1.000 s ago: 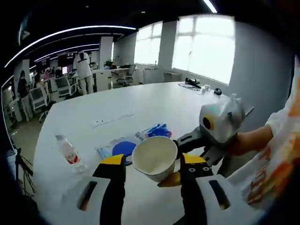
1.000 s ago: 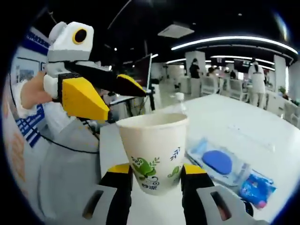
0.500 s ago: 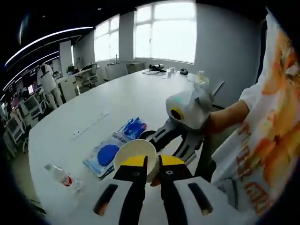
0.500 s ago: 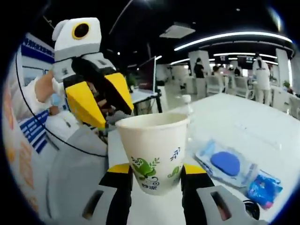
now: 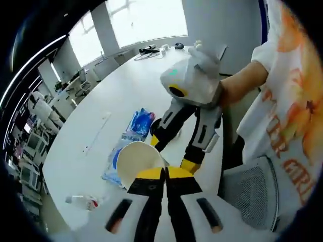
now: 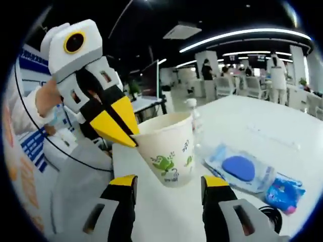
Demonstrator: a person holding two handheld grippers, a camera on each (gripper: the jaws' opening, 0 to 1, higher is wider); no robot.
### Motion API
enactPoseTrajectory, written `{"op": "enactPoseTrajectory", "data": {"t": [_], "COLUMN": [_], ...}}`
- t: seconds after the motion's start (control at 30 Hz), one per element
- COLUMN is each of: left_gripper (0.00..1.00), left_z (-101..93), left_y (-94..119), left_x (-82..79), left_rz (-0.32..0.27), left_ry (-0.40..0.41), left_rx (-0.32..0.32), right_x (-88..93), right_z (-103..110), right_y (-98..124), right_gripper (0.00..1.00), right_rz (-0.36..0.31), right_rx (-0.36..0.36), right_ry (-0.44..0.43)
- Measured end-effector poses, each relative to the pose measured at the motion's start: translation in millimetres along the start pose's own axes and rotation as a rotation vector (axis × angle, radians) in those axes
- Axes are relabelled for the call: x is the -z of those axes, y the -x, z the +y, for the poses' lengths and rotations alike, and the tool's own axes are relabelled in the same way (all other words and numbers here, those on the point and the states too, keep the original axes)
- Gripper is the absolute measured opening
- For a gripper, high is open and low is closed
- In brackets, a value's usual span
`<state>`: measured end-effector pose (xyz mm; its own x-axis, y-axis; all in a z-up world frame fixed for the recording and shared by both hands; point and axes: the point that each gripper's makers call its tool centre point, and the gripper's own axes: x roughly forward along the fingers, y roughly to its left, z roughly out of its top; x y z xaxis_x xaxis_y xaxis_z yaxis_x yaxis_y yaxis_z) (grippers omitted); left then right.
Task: Arrange the tabletop items into an orderly group along one side of the table until the central work area is clear of visible clutter.
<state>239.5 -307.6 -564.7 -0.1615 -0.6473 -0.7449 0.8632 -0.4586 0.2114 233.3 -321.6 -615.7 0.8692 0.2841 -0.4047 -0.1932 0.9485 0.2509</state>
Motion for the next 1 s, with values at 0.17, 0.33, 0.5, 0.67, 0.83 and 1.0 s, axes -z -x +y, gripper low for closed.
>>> {"op": "enactPoseTrajectory", "data": {"t": [0.17, 0.33, 0.5, 0.67, 0.83, 1.0], "left_gripper": [0.00, 0.00, 0.00, 0.00, 0.00, 0.00], "left_z": [42.0, 76.9, 110.2, 140.1, 151.2, 151.9], "left_y": [-5.6, -16.3, -33.8, -55.7, -76.7, -97.0], "left_x": [23.6, 34.6, 52.6, 82.6, 100.8, 111.4], "left_rz": [0.076, 0.091, 0.104, 0.176, 0.203, 0.221], "left_ry": [0.016, 0.047, 0.117, 0.170, 0.249, 0.240], "left_rx": [-0.105, -0.137, -0.181, -0.210, -0.213, -0.201], "right_x": [22.5, 48.0, 72.0, 79.5, 85.5, 87.4], "right_z": [-16.1, -37.8, -54.7, -60.7, -62.5, -64.8], "right_y": [31.0, 75.3, 102.3, 113.8, 113.0, 111.3], "right_gripper": [0.52, 0.53, 0.51, 0.51, 0.49, 0.49], "right_rz": [-0.013, -0.030, -0.064, -0.116, -0.120, -0.119], "right_rx": [0.057, 0.163, 0.266, 0.322, 0.331, 0.332], "right_ry": [-0.121, -0.230, -0.363, -0.444, -0.493, -0.520]}}
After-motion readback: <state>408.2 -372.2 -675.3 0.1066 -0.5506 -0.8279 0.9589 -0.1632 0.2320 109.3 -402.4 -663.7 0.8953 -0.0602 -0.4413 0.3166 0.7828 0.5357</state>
